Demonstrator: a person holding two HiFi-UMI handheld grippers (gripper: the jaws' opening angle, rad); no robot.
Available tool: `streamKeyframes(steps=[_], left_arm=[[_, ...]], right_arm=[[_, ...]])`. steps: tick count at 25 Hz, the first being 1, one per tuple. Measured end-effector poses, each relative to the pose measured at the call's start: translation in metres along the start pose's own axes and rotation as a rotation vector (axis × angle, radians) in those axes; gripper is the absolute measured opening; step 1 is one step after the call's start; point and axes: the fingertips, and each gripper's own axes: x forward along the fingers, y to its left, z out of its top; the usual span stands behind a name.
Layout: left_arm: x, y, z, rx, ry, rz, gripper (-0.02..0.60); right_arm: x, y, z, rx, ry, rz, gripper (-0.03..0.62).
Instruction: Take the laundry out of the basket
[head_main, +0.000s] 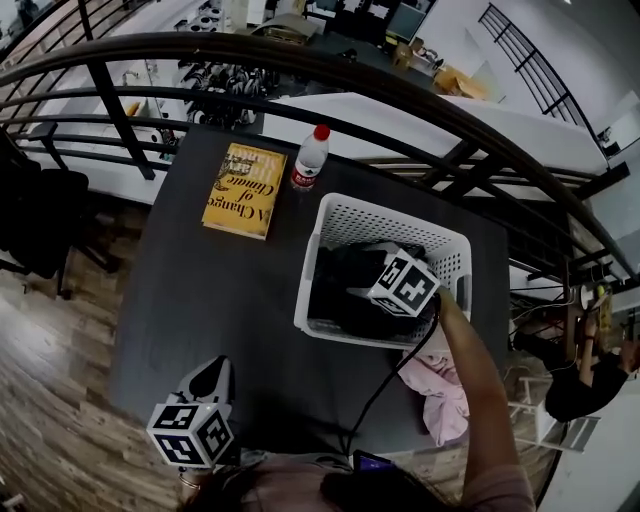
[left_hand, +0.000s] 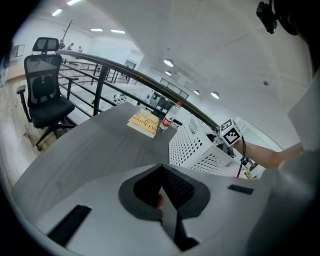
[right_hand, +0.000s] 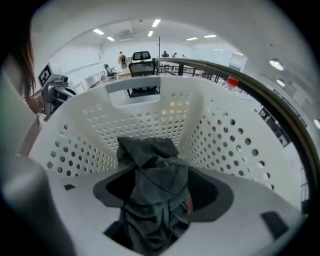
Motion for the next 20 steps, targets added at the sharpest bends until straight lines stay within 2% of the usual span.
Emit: streamKeyframes(steps=[6, 13, 17, 20], left_arm=[[0.010, 0.004, -0.009, -0.006, 0.044, 0.006, -0.003], [0.015, 0.009, -0.012, -0.020, 0.065, 0.018, -0.003], [0.020, 0.014, -0.014, -0.026, 0.079, 0.023, -0.003], [0.024, 0.012, -0.014, -0.026, 0.086, 0.014, -0.003]], right_arm=[[0.027, -0.004, -0.014, 0.001, 0.080, 0.043, 0.336], [0.047, -0.011, -0.020, 0.046, 0.119, 0.065, 0.353], [0.063, -0.014, -0.024, 0.050, 0.170, 0.043, 0.362], [0.078, -0.017, -0.028, 0.010, 0.233, 0.010, 0.367]])
